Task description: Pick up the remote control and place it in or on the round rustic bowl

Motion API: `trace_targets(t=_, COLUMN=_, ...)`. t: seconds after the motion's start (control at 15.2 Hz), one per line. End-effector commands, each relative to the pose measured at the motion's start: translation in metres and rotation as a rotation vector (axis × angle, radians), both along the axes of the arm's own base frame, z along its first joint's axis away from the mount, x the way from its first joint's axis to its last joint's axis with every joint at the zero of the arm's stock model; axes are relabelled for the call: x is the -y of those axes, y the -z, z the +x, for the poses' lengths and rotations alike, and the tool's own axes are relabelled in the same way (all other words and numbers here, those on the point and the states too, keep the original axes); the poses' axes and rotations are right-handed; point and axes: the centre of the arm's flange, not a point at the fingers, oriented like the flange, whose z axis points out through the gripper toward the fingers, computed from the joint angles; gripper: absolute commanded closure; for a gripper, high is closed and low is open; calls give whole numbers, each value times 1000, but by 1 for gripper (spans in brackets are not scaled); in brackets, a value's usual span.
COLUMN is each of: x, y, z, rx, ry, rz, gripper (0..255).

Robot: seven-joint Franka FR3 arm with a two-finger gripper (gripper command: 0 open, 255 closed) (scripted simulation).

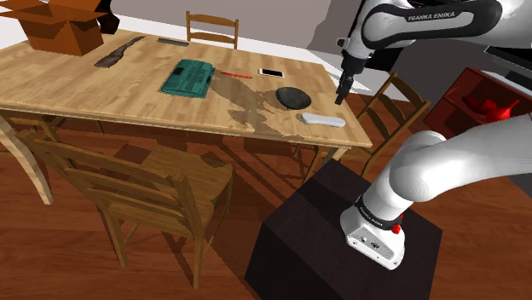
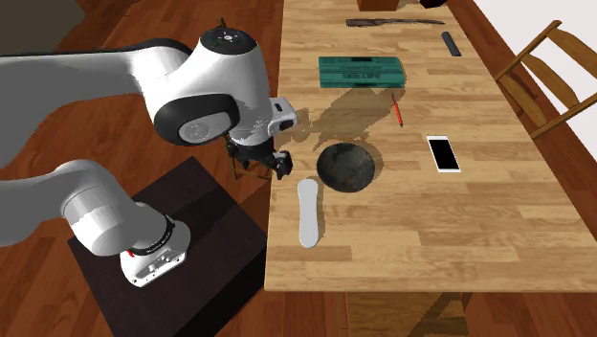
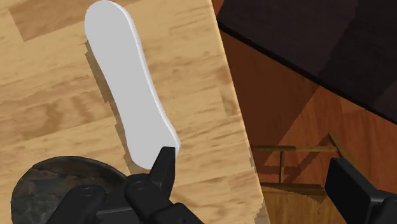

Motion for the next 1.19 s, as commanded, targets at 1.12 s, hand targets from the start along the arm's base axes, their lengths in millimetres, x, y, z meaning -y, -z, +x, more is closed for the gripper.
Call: trace_targets(t=1.12, x=117, y=161, z=58, rx=-2, ry=-295, rz=29, gripper=0)
